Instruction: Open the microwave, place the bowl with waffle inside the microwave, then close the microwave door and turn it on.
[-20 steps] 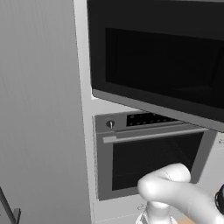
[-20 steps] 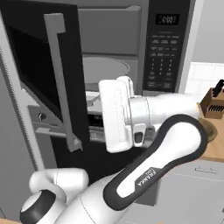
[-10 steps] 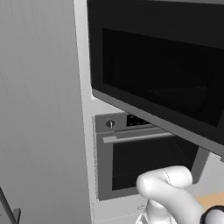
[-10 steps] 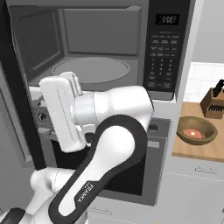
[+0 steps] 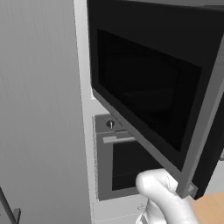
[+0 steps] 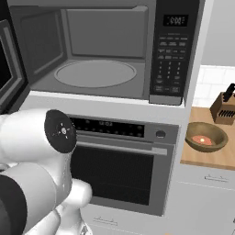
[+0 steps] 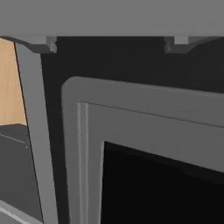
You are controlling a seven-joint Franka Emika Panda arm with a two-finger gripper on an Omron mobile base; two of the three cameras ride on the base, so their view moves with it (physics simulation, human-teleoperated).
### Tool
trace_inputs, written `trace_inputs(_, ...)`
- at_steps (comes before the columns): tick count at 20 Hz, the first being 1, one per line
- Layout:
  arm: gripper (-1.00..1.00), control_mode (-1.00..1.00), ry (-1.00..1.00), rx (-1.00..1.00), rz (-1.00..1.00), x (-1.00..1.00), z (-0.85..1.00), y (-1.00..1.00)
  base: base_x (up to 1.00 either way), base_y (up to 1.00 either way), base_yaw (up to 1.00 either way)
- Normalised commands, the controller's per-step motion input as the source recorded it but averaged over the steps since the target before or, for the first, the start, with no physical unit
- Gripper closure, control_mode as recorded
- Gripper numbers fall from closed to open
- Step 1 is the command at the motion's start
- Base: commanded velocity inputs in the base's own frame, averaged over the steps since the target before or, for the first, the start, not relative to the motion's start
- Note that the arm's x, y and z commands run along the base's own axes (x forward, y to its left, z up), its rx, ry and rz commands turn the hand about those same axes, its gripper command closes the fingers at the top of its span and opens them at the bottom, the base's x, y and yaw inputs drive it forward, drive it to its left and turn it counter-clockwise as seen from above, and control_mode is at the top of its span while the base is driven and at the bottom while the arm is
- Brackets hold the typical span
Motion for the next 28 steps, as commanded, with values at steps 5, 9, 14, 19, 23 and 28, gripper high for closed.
trace_inputs(5, -1.00, -1.00, 0.01, -0.02, -0.05, 0.01, -0.04, 0.20, 0.00, 0.00, 0.00)
trace_inputs(9, -1.00, -1.00, -0.04, 0.00, -0.26, 0.00, 0.00, -1.00, 0.00, 0.00, 0.00)
trace_inputs(14, -1.00, -1.00, 0.00, 0.00, -0.33, 0.00, 0.00, -1.00, 0.00, 0.00, 0.00)
trace_inputs(19, -1.00, -1.00, 0.01, -0.01, -0.35, 0.03, 0.01, -1.00, 0.00, 0.00, 0.00)
trace_inputs(23, -1.00, -1.00, 0.03, -0.04, -0.39, 0.12, 0.00, -1.00, 0.00, 0.00, 0.00)
trace_inputs(28, -1.00, -1.00, 0.05, -0.11, -0.37, 0.38, -0.10, -1.00, 0.00, 0.00, 0.00)
